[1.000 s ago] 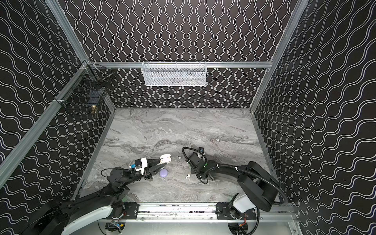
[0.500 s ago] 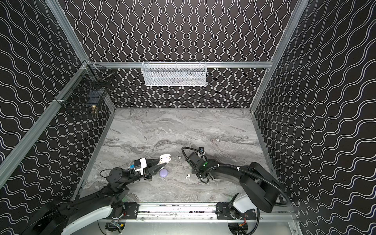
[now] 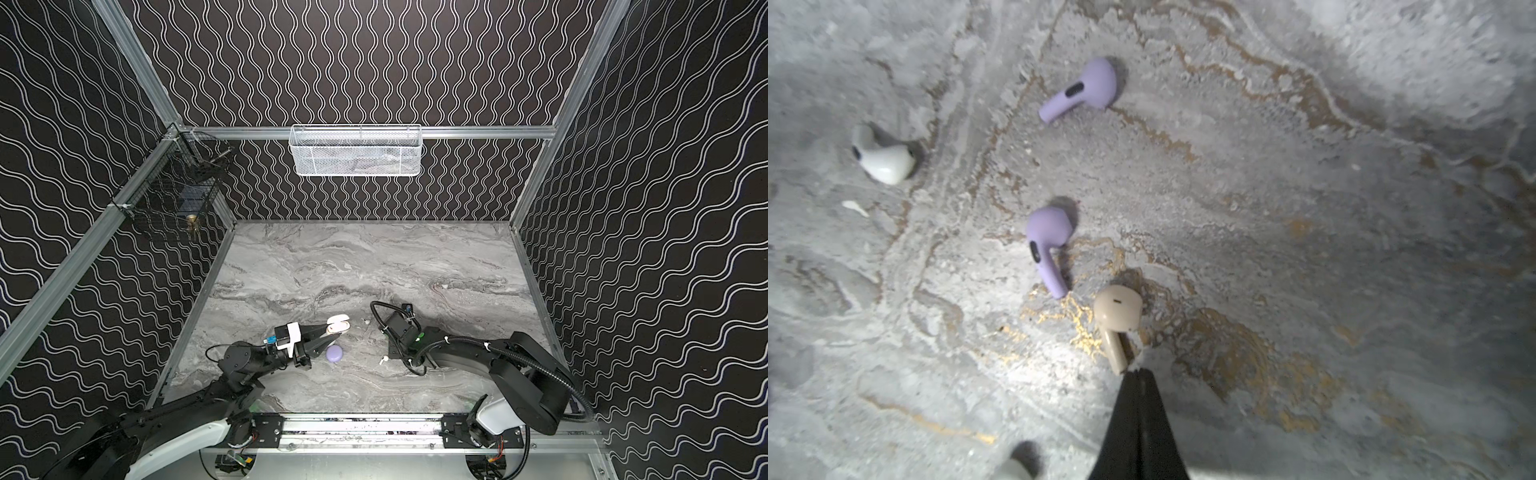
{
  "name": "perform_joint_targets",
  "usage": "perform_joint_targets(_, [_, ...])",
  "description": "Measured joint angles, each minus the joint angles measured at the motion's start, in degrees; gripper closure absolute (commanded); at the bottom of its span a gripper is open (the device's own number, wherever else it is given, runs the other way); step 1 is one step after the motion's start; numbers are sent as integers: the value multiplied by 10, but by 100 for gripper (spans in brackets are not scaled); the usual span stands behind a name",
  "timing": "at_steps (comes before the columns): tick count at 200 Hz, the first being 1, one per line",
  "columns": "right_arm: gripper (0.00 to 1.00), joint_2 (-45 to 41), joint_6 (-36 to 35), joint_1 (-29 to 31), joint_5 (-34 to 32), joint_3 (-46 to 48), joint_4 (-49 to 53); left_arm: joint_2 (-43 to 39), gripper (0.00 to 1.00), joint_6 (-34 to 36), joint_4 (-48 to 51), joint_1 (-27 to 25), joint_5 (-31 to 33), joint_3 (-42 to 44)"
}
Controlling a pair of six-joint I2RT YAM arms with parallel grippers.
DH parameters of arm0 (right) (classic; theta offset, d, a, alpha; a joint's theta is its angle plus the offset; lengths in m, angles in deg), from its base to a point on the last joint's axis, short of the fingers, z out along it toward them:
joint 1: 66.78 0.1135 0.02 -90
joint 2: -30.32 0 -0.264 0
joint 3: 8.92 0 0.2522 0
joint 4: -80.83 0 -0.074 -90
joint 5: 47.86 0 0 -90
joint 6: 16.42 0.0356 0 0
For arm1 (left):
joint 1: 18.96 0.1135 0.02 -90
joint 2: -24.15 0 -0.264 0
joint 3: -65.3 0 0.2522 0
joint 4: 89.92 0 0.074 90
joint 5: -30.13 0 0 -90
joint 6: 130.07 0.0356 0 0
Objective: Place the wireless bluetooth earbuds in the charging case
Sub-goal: 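Lower the right gripper toward the second cream earbud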
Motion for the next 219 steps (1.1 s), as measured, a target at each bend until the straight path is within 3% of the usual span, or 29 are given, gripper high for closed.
perform_joint_targets(22, [66, -19, 0, 0, -6, -3, 9, -4, 100, 0, 1, 0, 0, 0])
perform_joint_targets(62, [53, 2, -20, -1, -20, -57, 35, -9, 100, 0, 1, 0, 0, 0])
perform_joint_targets(113, [50, 53, -47, -4, -34, -111, 83, -12, 100, 0, 1, 0, 0, 0])
perform_joint_targets(146, [58, 60, -62, -10, -33, -113, 94, -8, 100, 0, 0, 0, 0, 0])
perform_joint_targets(219, [58, 85, -110, -35, 7, -117, 100, -15, 100, 0, 1, 0, 0, 0])
